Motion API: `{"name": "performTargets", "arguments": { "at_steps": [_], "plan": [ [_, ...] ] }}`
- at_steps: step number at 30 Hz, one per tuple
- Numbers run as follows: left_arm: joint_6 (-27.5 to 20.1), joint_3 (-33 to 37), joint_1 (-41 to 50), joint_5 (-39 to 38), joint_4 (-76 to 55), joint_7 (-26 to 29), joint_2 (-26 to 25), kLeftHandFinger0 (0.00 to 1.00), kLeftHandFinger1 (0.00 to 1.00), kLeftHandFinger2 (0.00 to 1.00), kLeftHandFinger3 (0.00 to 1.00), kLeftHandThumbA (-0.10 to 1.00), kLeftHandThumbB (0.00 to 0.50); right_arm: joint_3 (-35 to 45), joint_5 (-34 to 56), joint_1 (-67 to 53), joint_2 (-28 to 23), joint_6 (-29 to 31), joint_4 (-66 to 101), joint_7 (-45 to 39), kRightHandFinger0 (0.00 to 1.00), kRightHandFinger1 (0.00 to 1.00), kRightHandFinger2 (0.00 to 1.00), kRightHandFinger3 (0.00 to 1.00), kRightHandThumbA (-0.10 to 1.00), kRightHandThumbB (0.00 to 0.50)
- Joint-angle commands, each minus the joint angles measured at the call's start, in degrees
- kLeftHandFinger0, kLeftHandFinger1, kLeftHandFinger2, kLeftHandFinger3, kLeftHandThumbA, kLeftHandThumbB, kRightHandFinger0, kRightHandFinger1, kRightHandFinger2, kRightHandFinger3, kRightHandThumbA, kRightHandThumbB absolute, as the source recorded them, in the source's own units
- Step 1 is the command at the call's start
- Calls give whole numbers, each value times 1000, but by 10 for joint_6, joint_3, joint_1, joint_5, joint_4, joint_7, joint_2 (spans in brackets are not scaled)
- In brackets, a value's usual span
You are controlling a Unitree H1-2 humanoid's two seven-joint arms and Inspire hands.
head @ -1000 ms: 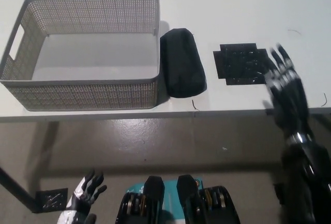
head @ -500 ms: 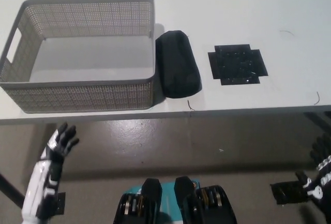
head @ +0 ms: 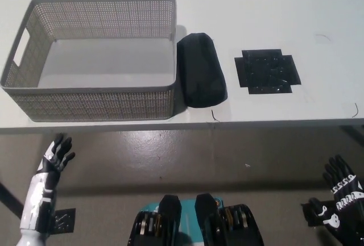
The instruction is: Use the right hand to push the pencil case on the right hand side to the container on the left side
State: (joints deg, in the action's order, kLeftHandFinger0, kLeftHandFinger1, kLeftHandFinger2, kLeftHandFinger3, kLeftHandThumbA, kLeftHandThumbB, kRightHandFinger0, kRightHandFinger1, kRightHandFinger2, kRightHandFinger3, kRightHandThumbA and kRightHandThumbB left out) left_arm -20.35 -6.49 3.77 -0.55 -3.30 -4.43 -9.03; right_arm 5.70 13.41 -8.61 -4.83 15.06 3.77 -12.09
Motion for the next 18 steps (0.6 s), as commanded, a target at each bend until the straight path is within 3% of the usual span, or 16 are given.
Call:
{"name": "performTargets", "arguments": {
  "at_steps": [1,7,18],
  "plan": [
    [-18,5,1,1,7,4,3,1000,1000,1000,1000,957,261,-8,-7,12,-7,36,-9,-8,1000,1000,1000,1000,1000,321],
    [-34,10,-1,-1,20,3,11,1000,1000,1000,1000,927,267,-17,-20,17,-4,43,-19,-4,1000,1000,1000,1000,1000,275],
    [-30,15,1,3,13,7,23,1000,1000,1000,1000,939,291,-23,-34,18,-1,39,-15,2,1000,1000,1000,1000,1000,287]
  ]
}}
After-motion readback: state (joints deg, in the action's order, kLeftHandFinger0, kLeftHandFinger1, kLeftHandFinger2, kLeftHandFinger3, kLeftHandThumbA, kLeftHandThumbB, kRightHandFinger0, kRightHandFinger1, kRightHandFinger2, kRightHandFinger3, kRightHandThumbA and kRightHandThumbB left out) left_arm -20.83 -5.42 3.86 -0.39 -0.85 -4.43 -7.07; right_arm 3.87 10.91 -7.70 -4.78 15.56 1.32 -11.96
